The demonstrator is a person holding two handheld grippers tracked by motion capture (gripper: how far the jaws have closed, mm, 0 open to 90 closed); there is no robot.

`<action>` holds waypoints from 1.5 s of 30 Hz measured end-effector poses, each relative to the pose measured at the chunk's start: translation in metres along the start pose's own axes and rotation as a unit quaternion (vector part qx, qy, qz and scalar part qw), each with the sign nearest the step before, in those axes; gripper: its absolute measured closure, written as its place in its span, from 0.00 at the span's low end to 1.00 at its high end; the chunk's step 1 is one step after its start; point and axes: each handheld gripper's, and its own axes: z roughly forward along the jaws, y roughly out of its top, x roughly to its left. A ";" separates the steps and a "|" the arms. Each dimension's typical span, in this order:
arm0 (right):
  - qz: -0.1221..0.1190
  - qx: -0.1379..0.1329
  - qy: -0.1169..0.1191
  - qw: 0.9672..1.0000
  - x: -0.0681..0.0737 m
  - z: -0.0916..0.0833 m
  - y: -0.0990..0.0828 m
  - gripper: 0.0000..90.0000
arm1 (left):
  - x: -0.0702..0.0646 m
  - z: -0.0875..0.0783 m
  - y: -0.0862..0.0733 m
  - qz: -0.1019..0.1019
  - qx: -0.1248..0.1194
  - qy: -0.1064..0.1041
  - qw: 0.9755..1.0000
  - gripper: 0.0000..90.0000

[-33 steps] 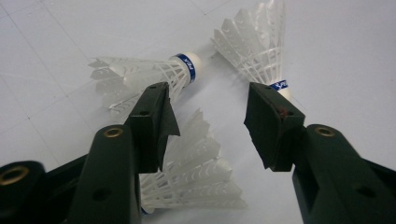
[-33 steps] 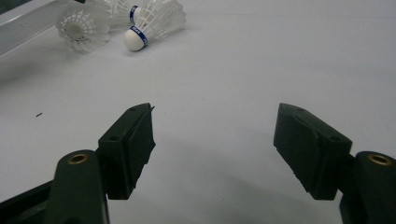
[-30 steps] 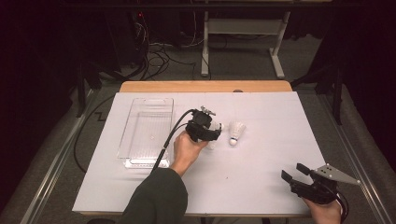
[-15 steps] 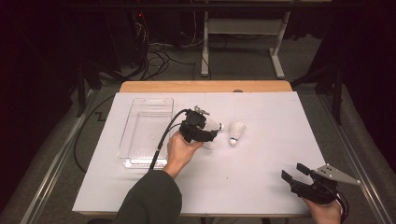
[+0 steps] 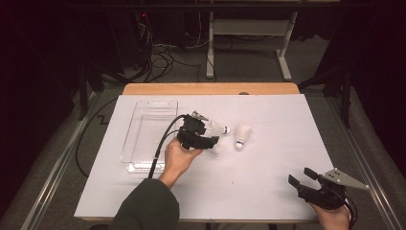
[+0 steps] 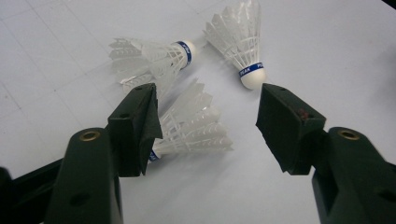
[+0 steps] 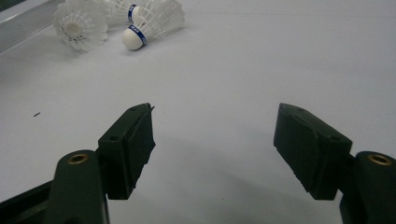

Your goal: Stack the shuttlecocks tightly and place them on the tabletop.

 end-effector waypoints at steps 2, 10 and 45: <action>0.001 0.000 0.000 1.000 0.000 0.000 0.000 0.33 | 0.001 -0.001 -0.002 -0.002 -0.001 -0.001 1.000 0.43; 0.000 0.000 0.000 1.000 0.000 0.000 0.000 0.33 | 0.003 -0.006 -0.009 -0.001 0.002 0.002 1.000 0.44; 0.002 0.001 0.000 1.000 0.000 0.000 0.000 0.33 | -0.002 -0.016 -0.038 0.012 0.007 -0.007 1.000 0.43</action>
